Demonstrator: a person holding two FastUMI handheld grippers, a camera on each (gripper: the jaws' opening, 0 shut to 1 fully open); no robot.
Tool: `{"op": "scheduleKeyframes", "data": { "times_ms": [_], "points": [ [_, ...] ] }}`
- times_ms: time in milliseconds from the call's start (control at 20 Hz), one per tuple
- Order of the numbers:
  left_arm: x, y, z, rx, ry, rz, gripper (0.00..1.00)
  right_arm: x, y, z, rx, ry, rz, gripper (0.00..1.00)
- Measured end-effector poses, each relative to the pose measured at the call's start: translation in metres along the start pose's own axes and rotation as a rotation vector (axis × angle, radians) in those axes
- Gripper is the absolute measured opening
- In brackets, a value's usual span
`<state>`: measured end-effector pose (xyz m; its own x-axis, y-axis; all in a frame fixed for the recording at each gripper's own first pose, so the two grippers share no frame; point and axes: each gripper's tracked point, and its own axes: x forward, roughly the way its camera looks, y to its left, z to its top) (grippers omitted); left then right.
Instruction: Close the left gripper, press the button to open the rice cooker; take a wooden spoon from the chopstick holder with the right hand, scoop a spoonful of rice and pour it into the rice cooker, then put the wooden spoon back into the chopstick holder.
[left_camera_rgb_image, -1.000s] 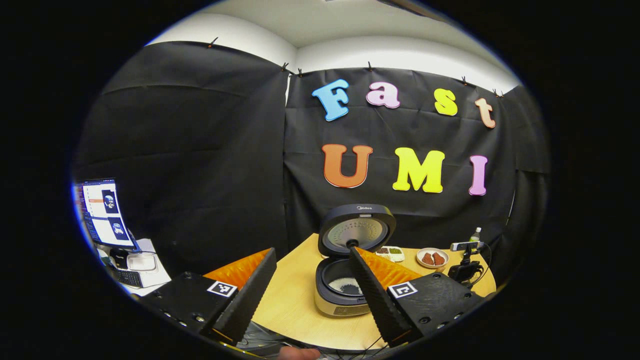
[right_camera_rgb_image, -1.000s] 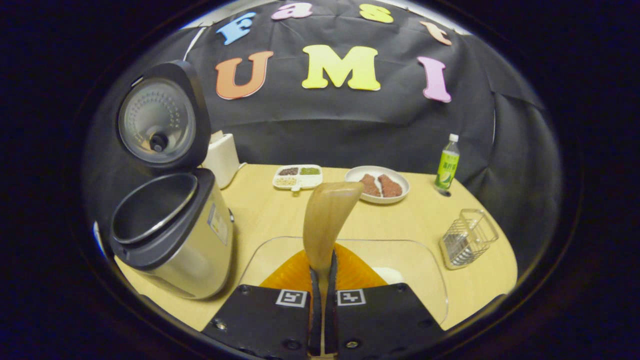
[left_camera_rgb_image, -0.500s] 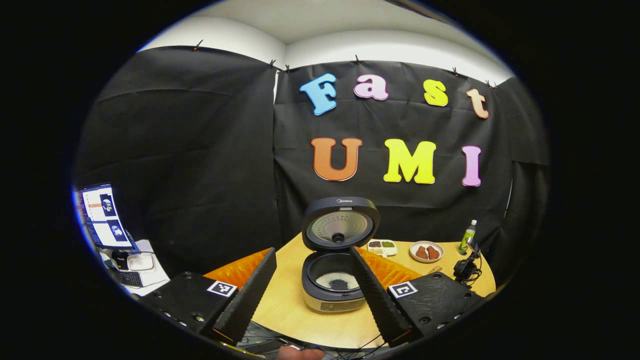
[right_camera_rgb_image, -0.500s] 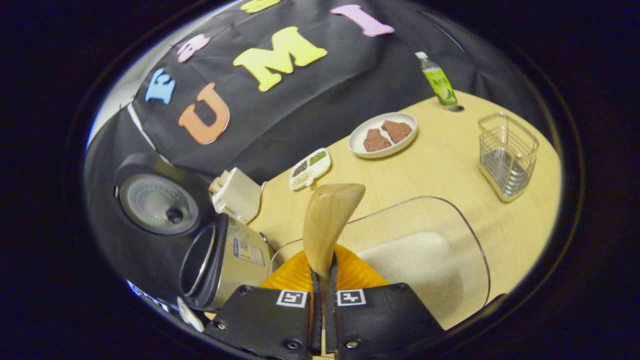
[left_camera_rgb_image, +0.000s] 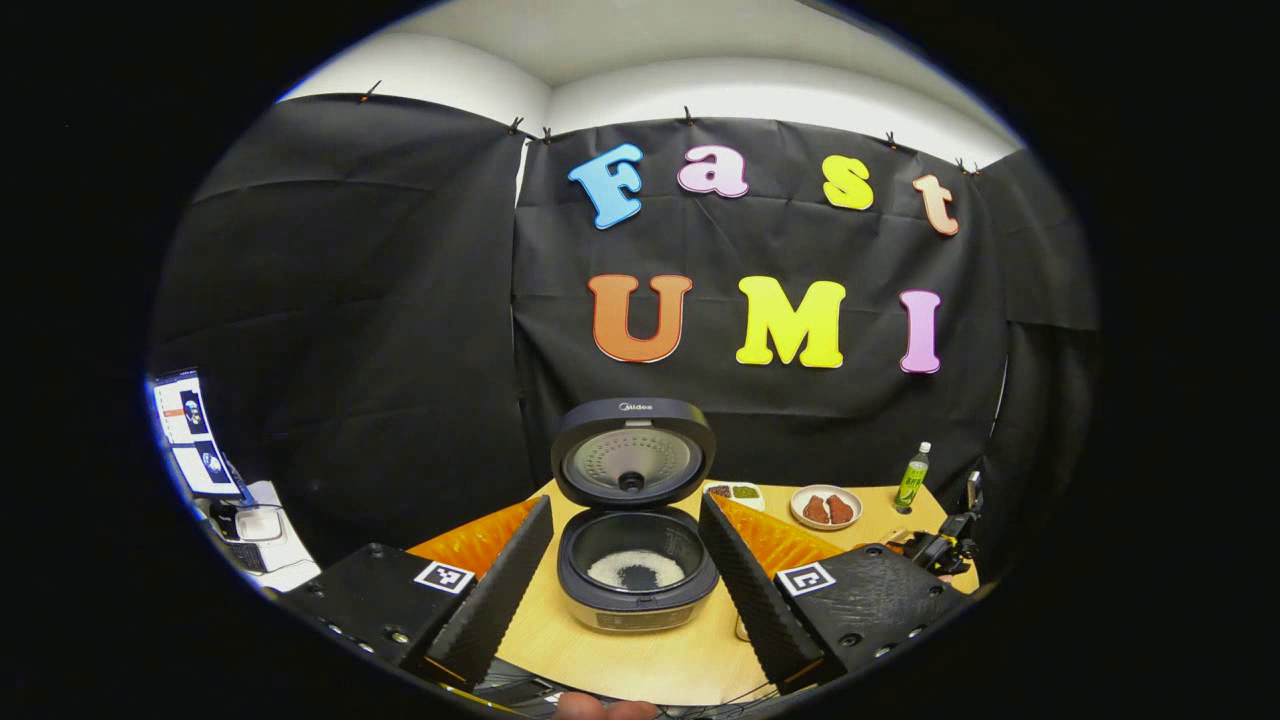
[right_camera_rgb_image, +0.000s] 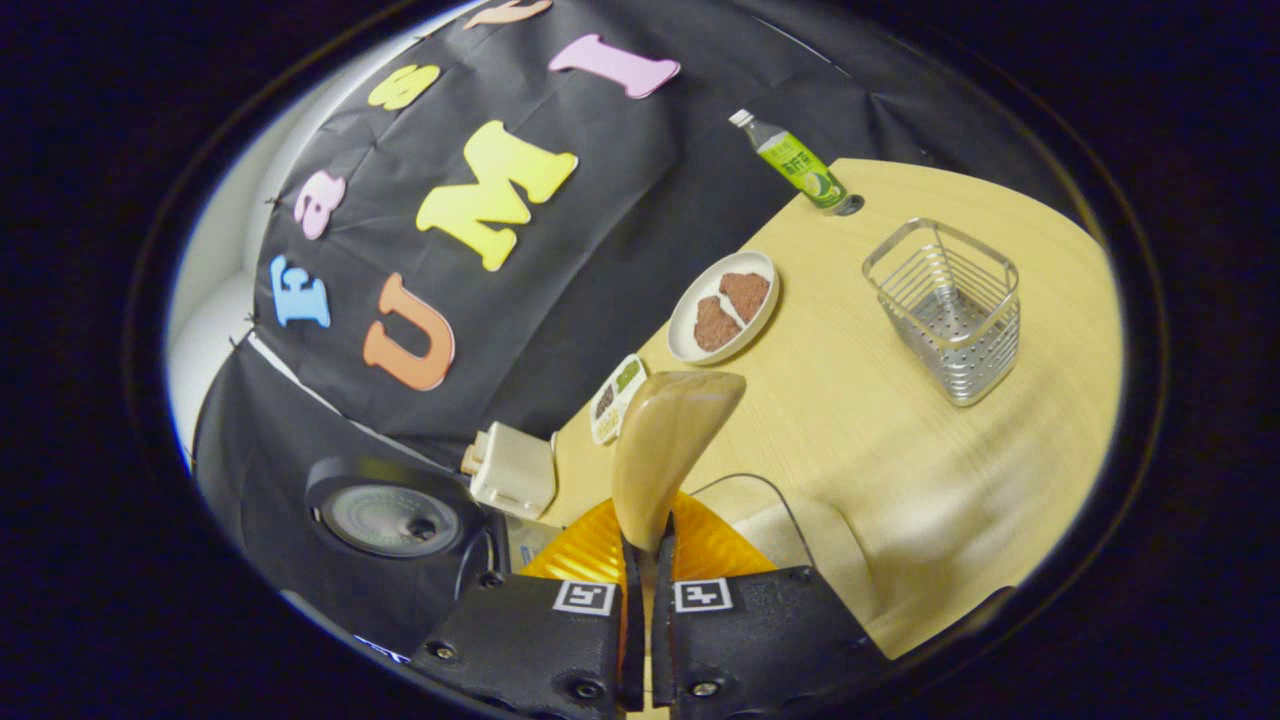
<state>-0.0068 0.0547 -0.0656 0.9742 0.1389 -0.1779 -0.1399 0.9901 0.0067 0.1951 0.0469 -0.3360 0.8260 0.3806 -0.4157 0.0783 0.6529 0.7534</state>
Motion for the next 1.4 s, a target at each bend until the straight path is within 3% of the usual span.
{"op": "scheduleKeyframes", "data": {
  "times_ms": [150,250,550,750,1000,1400],
  "points": [
    [0.003,-0.004,0.001,-0.024,-0.009,-0.003,0.95,-0.016,0.016,0.024,0.036,-0.033,0.027,0.06],
    [0.004,-0.004,0.003,-0.038,-0.015,0.006,0.94,-0.029,0.033,0.034,0.056,-0.036,0.061,0.1],
    [0.0,0.019,0.005,-0.05,-0.031,0.081,0.95,-0.02,0.127,0.035,0.031,0.033,0.206,0.08],
    [-0.006,0.034,-0.009,-0.064,-0.005,0.128,0.95,0.009,0.204,0.0,-0.053,0.123,0.311,0.08],
    [-0.021,0.063,-0.012,-0.079,0.0,0.219,0.95,0.049,0.258,-0.06,-0.183,0.224,0.357,0.08],
    [-0.04,0.107,-0.025,-0.107,0.031,0.37,0.95,0.085,0.278,-0.118,-0.464,0.221,0.36,0.08]
  ]
}}
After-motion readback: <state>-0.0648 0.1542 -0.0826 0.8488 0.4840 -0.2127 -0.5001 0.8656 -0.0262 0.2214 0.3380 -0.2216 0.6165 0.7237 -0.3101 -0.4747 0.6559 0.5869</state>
